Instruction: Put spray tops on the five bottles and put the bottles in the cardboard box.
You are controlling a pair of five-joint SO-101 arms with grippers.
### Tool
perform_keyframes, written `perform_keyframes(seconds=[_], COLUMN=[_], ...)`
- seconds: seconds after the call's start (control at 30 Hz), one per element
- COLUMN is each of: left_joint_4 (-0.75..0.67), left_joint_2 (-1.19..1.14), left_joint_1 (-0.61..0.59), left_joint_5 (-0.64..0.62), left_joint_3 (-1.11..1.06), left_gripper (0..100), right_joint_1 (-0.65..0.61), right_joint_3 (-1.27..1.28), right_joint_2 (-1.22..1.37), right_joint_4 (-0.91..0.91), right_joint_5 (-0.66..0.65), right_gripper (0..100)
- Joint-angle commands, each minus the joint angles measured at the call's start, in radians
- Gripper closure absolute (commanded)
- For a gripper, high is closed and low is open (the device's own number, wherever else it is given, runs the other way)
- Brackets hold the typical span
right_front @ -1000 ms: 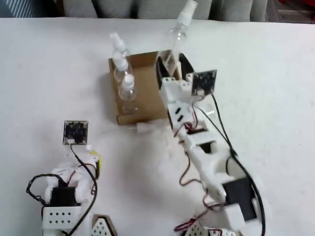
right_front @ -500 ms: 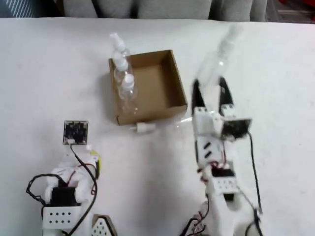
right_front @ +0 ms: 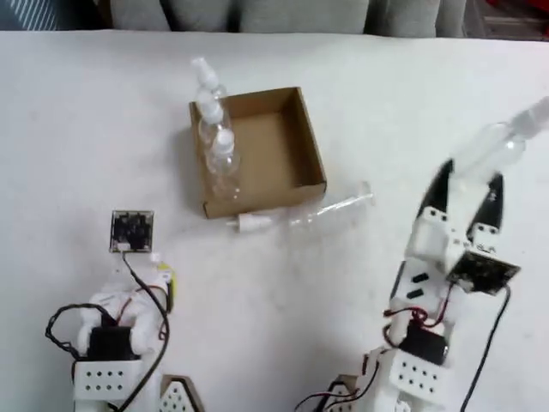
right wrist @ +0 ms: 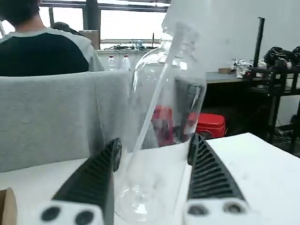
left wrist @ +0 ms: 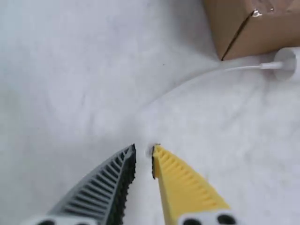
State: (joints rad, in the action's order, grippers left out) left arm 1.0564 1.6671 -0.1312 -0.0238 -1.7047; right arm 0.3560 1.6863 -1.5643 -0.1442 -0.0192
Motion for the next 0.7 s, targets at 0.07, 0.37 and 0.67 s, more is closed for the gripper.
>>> perform_keyframes(seconds=[0.07,0.37,0.67], left_joint_4=[-0.034,-0.031,-0.031], left_joint_2=[0.008,0.008,0.008], left_joint_1=[0.007,0.007,0.007], left_joint_5=[0.014,0.014,0.014], left_joint_3=[0.005,0.005,0.005], left_gripper=[92,92,92], right_joint_1=[0.035,0.104,0.117], right_joint_3=[0.008,0.008,0.003], right_joint_2=[-0.162,-0.147,0.022], right_joint_4=[0.143,0.099,-0.079], right_joint_5=[-0.153,-0.172,-0.221], right_gripper=[98.3,98.3,98.3])
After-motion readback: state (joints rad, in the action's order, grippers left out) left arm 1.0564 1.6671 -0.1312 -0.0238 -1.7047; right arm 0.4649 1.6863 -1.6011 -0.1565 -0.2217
